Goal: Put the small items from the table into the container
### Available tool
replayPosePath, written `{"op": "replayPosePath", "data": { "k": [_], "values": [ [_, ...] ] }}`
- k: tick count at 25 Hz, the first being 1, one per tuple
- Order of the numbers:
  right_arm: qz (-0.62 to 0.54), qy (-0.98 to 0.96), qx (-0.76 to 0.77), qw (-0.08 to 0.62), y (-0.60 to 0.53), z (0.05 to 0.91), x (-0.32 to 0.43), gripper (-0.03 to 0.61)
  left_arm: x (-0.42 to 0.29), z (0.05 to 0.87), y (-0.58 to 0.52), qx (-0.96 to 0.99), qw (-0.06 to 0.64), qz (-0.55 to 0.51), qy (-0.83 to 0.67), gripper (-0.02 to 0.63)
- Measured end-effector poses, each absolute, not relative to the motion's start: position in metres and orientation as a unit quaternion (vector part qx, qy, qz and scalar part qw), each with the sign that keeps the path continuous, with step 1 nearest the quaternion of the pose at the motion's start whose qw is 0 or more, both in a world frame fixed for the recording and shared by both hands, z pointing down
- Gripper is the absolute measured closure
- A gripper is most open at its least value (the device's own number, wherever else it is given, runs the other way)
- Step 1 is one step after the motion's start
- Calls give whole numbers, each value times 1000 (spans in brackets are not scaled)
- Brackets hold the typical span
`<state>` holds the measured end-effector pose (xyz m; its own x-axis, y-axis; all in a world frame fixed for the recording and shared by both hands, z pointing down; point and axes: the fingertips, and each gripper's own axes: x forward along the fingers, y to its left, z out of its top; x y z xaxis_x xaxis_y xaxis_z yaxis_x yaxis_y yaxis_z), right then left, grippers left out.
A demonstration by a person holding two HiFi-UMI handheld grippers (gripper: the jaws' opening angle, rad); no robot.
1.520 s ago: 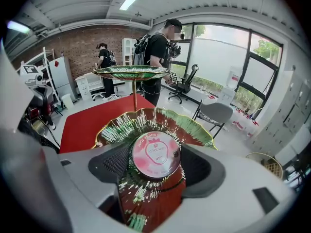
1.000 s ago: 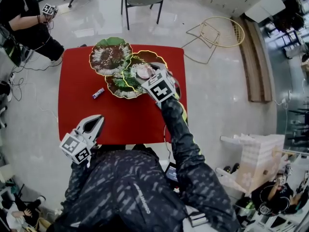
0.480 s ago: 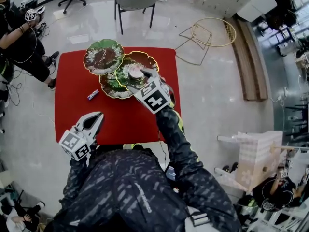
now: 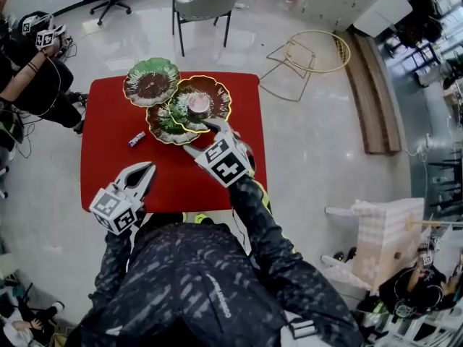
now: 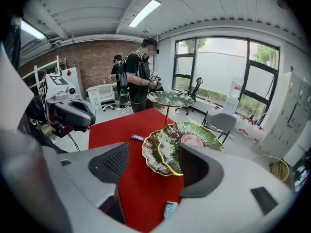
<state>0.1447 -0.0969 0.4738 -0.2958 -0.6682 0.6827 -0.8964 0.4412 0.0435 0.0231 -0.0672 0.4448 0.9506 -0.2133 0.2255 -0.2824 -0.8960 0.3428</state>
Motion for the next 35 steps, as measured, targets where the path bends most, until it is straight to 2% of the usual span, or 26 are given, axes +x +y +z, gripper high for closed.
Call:
{"op": "replayPosePath", "data": {
  "k": [14, 24, 35],
  "values": [
    [193, -805, 464, 316, 2, 499, 129, 279, 41, 469, 19, 964, 212, 87, -136, 603],
    [217, -790, 473, 324, 58, 538, 161, 279, 37, 484, 77, 957, 229, 85, -159, 603],
    [245, -763, 499, 331, 50, 587, 208, 279, 33, 481, 81, 957, 225, 85, -164, 603]
  ]
}}
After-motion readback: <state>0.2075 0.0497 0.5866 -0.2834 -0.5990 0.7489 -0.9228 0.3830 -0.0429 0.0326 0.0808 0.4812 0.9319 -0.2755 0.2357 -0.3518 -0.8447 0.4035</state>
